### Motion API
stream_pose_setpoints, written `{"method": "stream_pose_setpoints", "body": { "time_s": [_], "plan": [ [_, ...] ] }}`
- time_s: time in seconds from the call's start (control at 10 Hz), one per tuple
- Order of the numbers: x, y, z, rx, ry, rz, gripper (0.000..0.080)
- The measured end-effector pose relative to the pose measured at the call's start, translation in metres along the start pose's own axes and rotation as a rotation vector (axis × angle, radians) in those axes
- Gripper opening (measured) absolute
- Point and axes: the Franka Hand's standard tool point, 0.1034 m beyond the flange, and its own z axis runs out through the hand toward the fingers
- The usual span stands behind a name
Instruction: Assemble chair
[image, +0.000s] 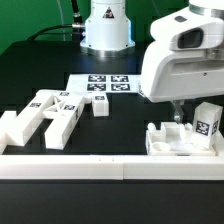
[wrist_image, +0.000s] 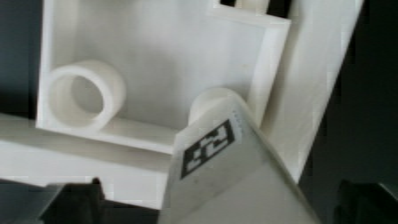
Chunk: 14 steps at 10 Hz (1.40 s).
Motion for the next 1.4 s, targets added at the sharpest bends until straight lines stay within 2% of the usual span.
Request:
{"method": "stream_pose_setpoints", "body": {
  "time_s": [0.4,0.5,0.7,0.8,0.9,1.1,1.4],
  "plan": [
    [0.0000,-0.0002,0.0001,-0.004,-0.001,-0.295,0.0649],
    [-0.0001,-0.0002,0.0002,-0.003,-0.001,-0.298,0.0649],
    [-0.0002,0.0002,0.0005,-0.003,-0.002,-0.297,0.0391],
    [-0.0003,0.0001,0.0006,-0.003,-0.002,-0.292,0.0391],
    [-0.0003,0.0001,0.0008,-0.002,-0.002,-0.269,0.0289],
    [-0.0004,-0.0002,0.0010,0.000,-0.002,-0.222,0.0289],
    [-0.0008,-0.0015,0.0015,0.003,-0.003,0.063,0.0289]
  ]
}}
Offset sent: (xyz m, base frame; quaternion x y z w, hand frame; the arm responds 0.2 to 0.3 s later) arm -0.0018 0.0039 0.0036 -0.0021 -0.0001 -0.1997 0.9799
